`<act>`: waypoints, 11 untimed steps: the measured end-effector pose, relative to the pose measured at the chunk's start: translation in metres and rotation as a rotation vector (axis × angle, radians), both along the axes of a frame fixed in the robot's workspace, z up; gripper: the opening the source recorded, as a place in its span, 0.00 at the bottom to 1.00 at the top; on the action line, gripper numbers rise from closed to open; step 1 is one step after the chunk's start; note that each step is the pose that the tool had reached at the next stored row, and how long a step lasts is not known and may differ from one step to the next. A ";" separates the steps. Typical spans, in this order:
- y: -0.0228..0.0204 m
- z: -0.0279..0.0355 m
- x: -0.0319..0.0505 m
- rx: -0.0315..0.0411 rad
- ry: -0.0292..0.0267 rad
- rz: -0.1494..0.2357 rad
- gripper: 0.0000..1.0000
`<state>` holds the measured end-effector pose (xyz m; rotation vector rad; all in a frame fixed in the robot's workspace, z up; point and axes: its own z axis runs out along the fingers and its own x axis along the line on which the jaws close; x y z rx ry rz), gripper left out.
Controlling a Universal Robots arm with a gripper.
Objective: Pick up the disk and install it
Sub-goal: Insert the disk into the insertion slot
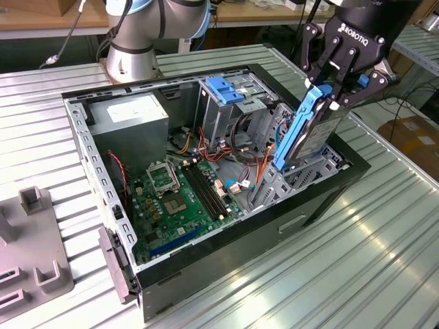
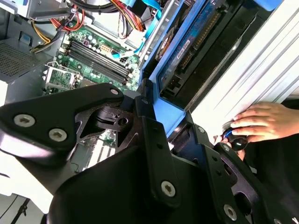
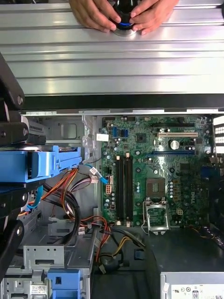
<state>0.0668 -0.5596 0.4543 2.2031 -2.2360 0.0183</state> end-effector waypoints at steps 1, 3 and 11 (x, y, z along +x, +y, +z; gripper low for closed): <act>-0.0003 -0.0005 0.0000 -0.0001 0.0000 0.000 0.37; -0.0010 -0.0024 0.0000 -0.0001 0.0000 0.000 0.37; -0.0033 -0.0106 0.0000 -0.0001 0.0000 0.000 0.37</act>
